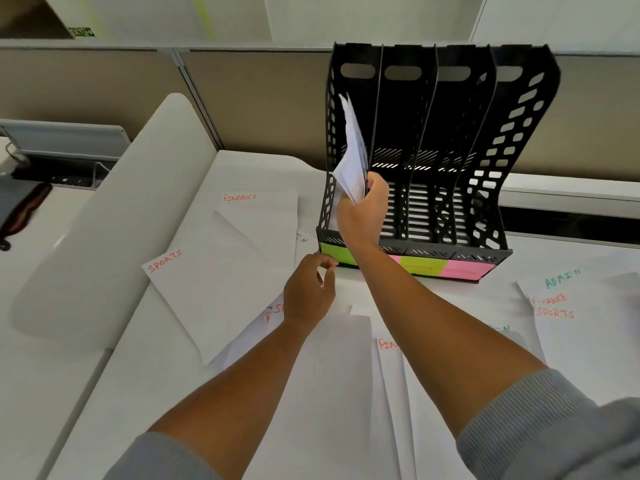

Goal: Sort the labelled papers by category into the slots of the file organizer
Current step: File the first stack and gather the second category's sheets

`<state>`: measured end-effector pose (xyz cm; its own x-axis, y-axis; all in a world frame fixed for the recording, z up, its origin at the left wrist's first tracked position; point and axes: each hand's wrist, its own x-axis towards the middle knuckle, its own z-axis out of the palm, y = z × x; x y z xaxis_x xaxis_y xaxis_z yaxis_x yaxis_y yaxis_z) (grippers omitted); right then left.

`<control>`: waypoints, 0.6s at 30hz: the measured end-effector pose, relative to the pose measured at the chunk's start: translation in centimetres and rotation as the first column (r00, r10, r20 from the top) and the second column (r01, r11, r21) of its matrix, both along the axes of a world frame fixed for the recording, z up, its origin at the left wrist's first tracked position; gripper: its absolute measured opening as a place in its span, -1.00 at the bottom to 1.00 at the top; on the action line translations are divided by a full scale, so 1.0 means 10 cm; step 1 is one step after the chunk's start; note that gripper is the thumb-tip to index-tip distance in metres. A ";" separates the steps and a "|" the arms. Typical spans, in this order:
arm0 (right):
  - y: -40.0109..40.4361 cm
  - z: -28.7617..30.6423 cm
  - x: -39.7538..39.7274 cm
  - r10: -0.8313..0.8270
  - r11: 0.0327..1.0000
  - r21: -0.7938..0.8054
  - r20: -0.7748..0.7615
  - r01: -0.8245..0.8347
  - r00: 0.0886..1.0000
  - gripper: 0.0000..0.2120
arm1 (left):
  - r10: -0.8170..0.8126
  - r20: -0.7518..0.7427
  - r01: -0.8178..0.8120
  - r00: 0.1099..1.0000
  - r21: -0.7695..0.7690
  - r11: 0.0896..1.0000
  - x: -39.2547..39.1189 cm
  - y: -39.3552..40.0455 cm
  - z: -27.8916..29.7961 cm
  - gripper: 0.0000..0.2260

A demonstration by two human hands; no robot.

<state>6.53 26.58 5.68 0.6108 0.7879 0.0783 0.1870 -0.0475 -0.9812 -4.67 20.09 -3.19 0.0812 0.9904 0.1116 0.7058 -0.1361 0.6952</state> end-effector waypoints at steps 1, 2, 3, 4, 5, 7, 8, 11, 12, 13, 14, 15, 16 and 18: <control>-0.04 0.00 -0.01 -0.005 1.000 0.022 0.020 0.005 1.000 -0.57 | 0.005 -0.041 -0.002 0.999 0.065 0.998 -0.03 0.00 0.01 -0.88; -0.09 0.01 -0.01 -0.013 0.999 0.054 0.060 0.010 0.998 -0.54 | 0.022 -0.087 -0.011 0.996 0.124 0.992 -0.07 0.01 0.02 -0.82; -0.13 0.00 -0.02 -0.027 0.996 0.088 0.120 0.016 0.992 -0.52 | 0.054 -0.132 -0.033 0.990 0.159 0.987 -0.12 0.02 0.03 -0.74; -0.19 -0.01 -0.03 -0.043 0.992 0.121 0.189 0.020 0.981 -0.52 | 0.099 -0.181 -0.068 0.979 0.170 0.983 -0.17 0.03 0.05 -0.66; -0.25 -0.01 -0.04 -0.057 0.989 0.146 0.251 0.020 0.966 -0.51 | 0.148 -0.236 -0.109 0.960 0.171 0.979 -0.24 0.03 0.07 -0.59; -0.37 -0.03 -0.08 -0.076 0.985 0.173 0.317 0.021 0.945 -0.53 | 0.231 -0.340 -0.192 0.912 0.144 0.971 -0.38 0.03 0.11 -0.50; -0.43 -0.05 -0.09 -0.079 0.983 0.181 0.328 0.020 0.941 -0.55 | 0.249 -0.378 -0.219 0.892 0.121 0.968 -0.45 0.04 0.11 -0.48; -0.62 -0.11 -0.12 -0.077 0.978 0.207 0.291 0.016 0.954 -0.70 | 0.253 -0.415 -0.248 0.874 0.067 0.966 -0.64 0.05 0.14 -0.62; -0.69 -0.14 -0.13 -0.066 0.979 0.202 0.270 0.010 0.961 -0.77 | 0.252 -0.408 -0.250 0.878 0.059 0.967 -0.69 0.04 0.15 -0.66; -0.77 -0.18 -0.14 -0.051 0.984 0.177 0.255 0.005 0.966 -0.84 | 0.254 -0.388 -0.254 0.886 0.052 0.966 -0.72 0.04 0.15 -0.69; -0.85 -0.21 -0.16 -0.030 0.992 0.128 0.241 -0.001 0.970 -0.89 | 0.261 -0.355 -0.261 0.898 0.048 0.964 -0.75 0.01 0.17 -0.71; -0.91 -0.26 -0.17 -0.007 0.998 0.059 0.213 -0.006 0.977 -0.92 | 0.268 -0.319 -0.268 0.909 0.045 0.962 -0.75 0.00 0.18 -0.72; -0.98 -0.29 -0.19 0.018 1.000 -0.014 0.172 -0.015 0.985 -0.94 | 0.273 -0.288 -0.272 0.918 0.046 0.961 -0.75 -0.04 0.20 -0.74; -1.10 -0.36 -0.22 0.054 0.989 -0.145 0.098 -0.039 0.994 -0.94 | 0.268 -0.251 -0.263 0.930 0.055 0.963 -0.72 -0.13 0.23 -0.75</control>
<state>4.32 15.54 2.11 0.5678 0.8228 0.0227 0.2909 -0.1747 -0.9407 -11.86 18.76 -0.85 -0.1563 0.9775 0.1420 0.8704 0.0683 0.4875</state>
